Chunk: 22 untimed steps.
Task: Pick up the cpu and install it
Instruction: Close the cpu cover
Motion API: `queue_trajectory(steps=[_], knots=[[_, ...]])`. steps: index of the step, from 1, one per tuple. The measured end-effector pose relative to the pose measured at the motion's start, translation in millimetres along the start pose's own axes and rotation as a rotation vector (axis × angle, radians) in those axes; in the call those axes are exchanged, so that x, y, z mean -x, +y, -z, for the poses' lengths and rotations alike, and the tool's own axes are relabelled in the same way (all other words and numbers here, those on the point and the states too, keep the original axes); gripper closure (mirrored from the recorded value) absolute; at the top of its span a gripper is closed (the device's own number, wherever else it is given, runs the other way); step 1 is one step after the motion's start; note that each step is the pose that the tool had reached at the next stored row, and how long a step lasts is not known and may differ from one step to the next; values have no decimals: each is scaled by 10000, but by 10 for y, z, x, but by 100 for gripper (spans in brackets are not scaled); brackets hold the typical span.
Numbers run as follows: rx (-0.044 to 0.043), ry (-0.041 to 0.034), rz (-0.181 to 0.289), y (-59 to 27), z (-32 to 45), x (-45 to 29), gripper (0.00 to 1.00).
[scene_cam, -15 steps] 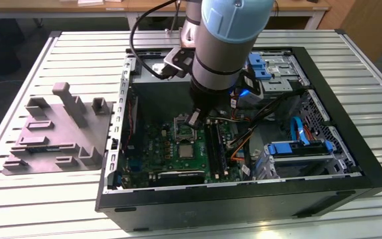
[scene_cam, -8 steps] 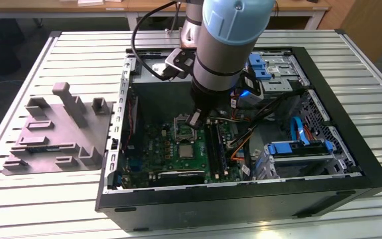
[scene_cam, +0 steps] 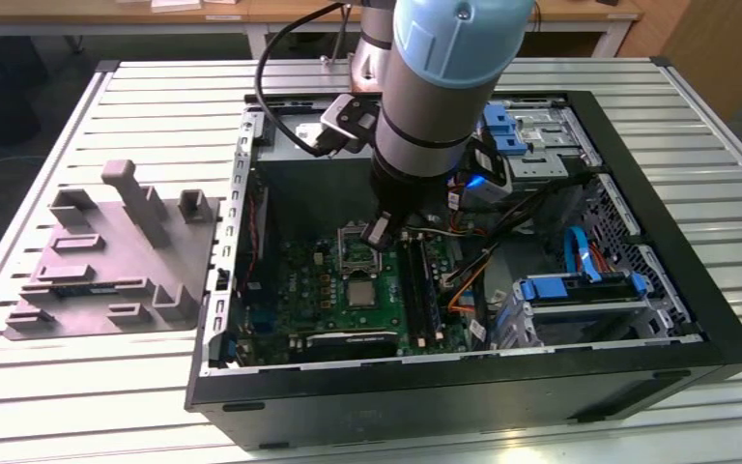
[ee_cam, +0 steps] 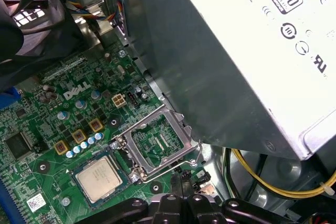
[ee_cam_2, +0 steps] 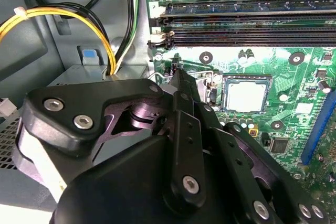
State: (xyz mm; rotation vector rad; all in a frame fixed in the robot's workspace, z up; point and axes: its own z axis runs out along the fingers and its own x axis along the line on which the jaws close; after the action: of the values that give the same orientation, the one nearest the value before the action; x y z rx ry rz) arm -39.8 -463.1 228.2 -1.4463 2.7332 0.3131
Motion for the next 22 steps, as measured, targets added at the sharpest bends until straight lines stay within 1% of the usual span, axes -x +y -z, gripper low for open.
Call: queue_trajectory(steps=[4,5,6,7,10,13,14,16,18,19,22], knots=[[0,2,16,0,-1,0,89],[7,10,92,0,-2,0,89],[21,40,351,-1,-7,-1,89],[40,-12,367,-5,-19,-2,89],[95,-96,374,-16,-49,7,89],[174,-216,382,-16,-72,31,89],[194,-245,385,-17,-78,42,89],[214,-278,388,-17,-89,63,89],[196,-295,396,-18,-95,69,89],[163,-312,404,-18,-96,69,89],[2,-413,486,-20,-102,70,89]])
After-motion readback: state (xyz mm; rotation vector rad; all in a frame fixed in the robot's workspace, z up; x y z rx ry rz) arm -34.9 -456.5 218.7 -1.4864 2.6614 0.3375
